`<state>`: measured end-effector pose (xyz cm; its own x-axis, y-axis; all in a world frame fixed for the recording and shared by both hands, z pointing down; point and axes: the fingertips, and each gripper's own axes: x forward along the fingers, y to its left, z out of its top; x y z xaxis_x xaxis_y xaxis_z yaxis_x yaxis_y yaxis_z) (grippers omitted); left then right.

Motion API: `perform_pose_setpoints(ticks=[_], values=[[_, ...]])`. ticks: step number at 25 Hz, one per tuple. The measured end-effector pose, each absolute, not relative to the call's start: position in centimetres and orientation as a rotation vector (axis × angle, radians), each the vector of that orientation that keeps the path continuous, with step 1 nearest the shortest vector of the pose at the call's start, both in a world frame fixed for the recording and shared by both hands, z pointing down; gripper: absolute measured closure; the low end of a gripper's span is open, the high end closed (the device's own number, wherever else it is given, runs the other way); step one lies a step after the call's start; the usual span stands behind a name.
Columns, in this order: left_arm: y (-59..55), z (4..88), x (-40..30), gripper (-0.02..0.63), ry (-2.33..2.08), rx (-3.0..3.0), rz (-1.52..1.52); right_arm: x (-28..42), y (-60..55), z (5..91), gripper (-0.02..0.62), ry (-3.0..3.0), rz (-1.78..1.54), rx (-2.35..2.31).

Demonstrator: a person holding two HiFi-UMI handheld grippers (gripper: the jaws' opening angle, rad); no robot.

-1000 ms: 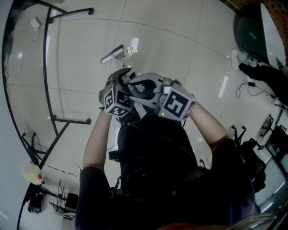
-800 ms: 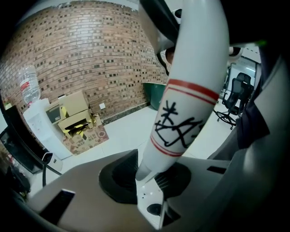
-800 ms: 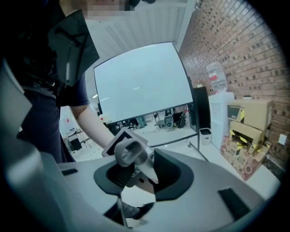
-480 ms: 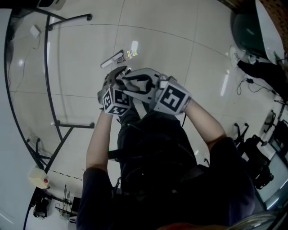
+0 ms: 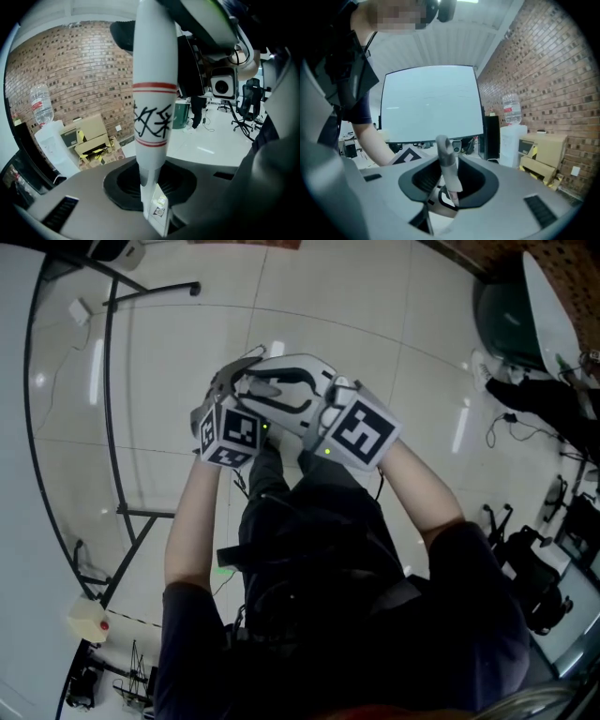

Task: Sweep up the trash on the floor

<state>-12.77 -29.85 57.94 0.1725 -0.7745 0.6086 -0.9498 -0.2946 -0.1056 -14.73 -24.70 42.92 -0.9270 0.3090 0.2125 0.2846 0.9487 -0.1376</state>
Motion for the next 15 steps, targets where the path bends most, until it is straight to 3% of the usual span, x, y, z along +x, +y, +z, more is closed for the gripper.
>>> perform_pose_setpoints(ticks=[7,15], values=[[-31.1,49.1,-13.3,0.555,-1.568,2.457,0.803,-15.8,-26.2,35.4,0.474,-2.933,0.065,-0.194],[-32.0,42.9,-9.8,0.555,-1.451,2.695,0.829,-11.9,-26.6,29.5,0.474,-2.993,-0.056,0.045]])
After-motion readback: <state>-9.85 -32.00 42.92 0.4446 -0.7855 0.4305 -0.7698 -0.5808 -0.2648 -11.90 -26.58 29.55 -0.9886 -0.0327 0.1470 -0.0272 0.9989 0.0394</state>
